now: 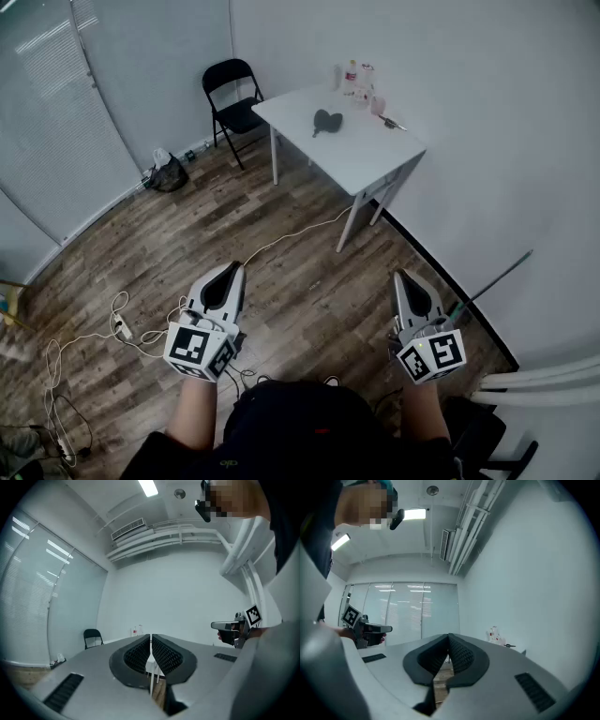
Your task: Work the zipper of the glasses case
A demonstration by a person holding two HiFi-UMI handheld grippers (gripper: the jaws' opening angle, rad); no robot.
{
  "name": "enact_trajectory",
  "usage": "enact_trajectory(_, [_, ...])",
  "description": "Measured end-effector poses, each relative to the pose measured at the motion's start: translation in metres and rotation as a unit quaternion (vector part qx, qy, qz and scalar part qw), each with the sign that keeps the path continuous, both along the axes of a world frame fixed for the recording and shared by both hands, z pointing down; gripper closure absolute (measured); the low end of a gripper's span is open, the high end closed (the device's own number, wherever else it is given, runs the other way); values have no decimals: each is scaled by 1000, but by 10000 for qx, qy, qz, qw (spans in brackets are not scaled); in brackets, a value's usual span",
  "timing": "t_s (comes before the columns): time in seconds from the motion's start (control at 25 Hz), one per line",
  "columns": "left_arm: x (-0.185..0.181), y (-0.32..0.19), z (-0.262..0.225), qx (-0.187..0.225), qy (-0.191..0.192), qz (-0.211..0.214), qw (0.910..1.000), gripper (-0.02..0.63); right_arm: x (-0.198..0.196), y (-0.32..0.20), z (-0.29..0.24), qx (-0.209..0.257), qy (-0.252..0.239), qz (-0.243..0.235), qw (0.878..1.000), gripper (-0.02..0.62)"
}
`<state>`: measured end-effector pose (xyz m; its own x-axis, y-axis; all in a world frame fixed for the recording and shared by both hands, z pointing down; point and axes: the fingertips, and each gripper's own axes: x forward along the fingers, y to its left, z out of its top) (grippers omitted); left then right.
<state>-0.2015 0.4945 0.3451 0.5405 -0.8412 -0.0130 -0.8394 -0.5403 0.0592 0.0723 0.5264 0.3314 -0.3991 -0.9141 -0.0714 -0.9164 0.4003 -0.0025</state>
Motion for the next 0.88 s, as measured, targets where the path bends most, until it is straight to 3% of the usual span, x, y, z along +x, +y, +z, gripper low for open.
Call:
enact_trajectory(0.56, [3,5,3,-11,-6,3,10000,574,-3,1,2,8,-107,-149,9998,575])
enact_trajectory(0.88, [-15,2,8,-119,91,71,9999,574,-21,-1,7,-76,-118,-48,9999,574])
